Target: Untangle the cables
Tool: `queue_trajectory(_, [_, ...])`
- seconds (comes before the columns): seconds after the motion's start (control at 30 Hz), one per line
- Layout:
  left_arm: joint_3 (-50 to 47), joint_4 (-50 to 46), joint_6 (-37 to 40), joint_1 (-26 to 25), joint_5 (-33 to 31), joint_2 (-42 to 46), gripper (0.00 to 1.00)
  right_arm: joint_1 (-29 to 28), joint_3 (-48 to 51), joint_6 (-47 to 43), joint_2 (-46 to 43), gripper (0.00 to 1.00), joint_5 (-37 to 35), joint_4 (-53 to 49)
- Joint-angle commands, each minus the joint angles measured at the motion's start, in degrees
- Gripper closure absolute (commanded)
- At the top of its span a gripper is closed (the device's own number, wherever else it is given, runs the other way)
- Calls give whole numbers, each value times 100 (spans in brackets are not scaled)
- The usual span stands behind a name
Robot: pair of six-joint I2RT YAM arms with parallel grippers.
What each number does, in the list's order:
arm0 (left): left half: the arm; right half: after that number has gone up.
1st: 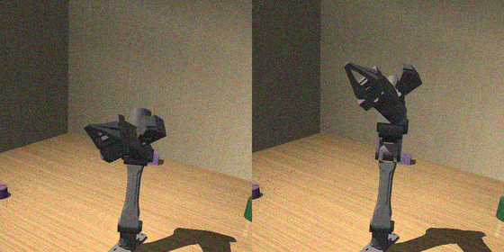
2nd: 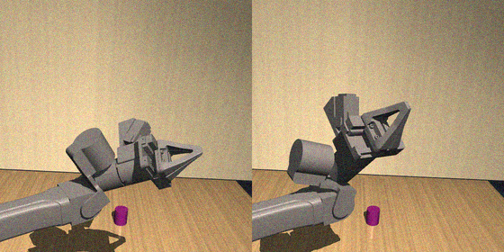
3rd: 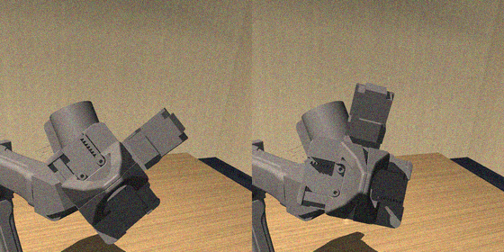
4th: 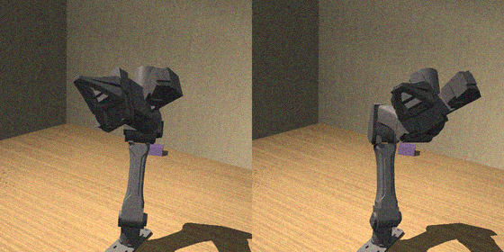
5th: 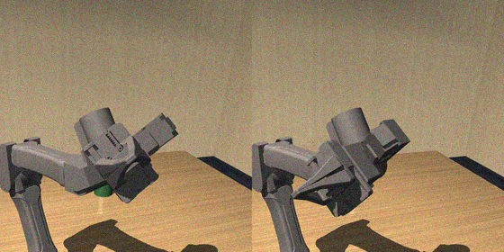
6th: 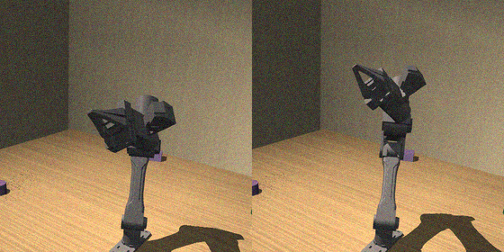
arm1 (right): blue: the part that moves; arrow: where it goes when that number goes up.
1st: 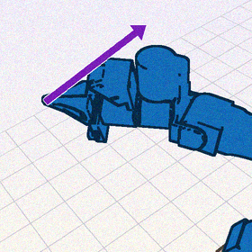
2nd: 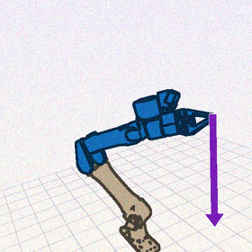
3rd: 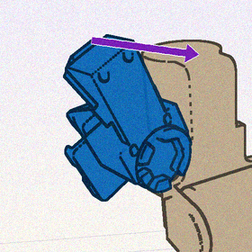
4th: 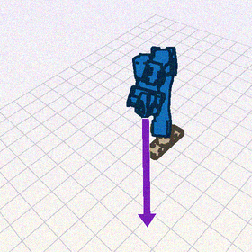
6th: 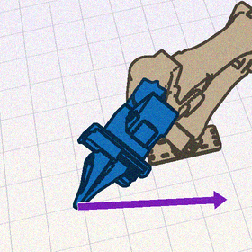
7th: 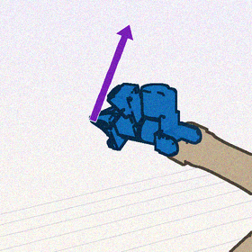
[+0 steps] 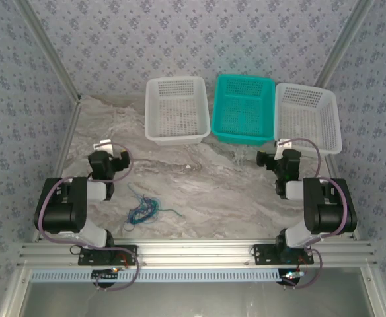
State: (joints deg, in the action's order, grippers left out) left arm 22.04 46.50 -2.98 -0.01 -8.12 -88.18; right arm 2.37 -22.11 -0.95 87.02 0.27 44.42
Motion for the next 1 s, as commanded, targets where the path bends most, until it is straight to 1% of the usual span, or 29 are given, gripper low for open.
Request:
queue_trajectory(0.0, [107,114,29,30,50,36,1,-9,-92,-59,2,0,-19,22])
queue_trajectory(0.37, [107,114,34,34,53,34,1,31,-95,-28,2,0,52,20])
queue_trajectory(0.47, [107,111,32,32,56,35,1,-32,-68,-32,-55,0,-119,73])
queue_trajectory(0.5, [107,114,31,28,57,37,1,-43,-179,-4,-202,0,-271,-247])
queue_trajectory(0.53, [107,114,29,32,59,34,1,-53,-488,94,-436,0,-466,-959])
queue_trajectory(0.57, [107,114,34,33,57,31,1,-69,-898,320,-653,0,-728,-1912])
queue_trajectory(0.6, [107,114,26,35,62,37,1,-65,-1188,599,-803,0,-842,-2641])
queue_trajectory(0.67, [107,114,29,33,64,36,1,-111,-1481,1337,-1352,0,-985,-3556])
queue_trajectory(0.73, [107,105,30,43,69,33,0,-230,-1671,2313,-1960,0,-1030,-4358])
queue_trajectory(0.8, [117,88,11,55,91,30,1,-478,-2069,3001,-2385,0,-785,-5284])
queue_trajectory(0.87, [116,100,14,58,105,32,0,-950,-2597,3359,-2499,0,-278,-6124])
queue_trajectory(0.9, [107,104,12,54,98,31,1,-1213,-2815,3358,-2434,0,-25,-6372])
queue_trajectory(0.97, [107,105,15,60,104,37,0,-1972,-3365,3055,-2106,0,538,-6876])
